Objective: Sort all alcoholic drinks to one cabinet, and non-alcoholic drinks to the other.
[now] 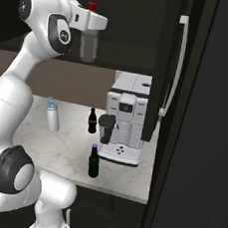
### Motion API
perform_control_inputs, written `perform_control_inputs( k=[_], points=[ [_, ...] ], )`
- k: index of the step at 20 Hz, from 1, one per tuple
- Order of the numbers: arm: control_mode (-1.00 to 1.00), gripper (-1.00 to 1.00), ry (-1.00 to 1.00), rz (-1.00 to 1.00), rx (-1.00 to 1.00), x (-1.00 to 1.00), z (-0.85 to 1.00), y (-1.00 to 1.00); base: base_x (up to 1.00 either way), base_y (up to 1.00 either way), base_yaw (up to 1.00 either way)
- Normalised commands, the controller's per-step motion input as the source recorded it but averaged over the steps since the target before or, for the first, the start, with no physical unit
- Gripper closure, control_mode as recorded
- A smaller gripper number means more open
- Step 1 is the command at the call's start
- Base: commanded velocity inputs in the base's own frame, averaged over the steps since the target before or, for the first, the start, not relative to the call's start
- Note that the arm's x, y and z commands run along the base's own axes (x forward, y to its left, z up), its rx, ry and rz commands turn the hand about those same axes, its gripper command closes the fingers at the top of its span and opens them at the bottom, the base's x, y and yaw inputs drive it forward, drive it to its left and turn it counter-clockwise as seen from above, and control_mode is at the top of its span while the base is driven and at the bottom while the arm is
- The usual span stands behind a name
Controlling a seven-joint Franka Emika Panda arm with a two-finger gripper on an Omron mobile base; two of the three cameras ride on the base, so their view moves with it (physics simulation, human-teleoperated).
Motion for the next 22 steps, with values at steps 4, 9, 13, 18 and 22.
perform_control_inputs(
  k=[4,9,13,18,22],
  points=[
    [-1.00,1.00,0.00,0.00,0.00,0.36,0.00,-0.23,0.00,0.00,0.00],
    [-1.00,1.00,0.00,0.00,0.00,0.31,-0.03,-0.27,0.00,0.00,0.00],
    [-1.00,1.00,0.00,0.00,0.00,0.29,-0.05,-0.21,0.00,0.00,0.00],
    [-1.00,1.00,0.00,0.00,-0.01,0.30,-0.12,-0.05,0.00,0.00,0.00],
    [-1.00,1.00,0.00,0.00,-0.01,0.28,-0.16,-0.02,0.00,0.00,0.00]
  ],
)
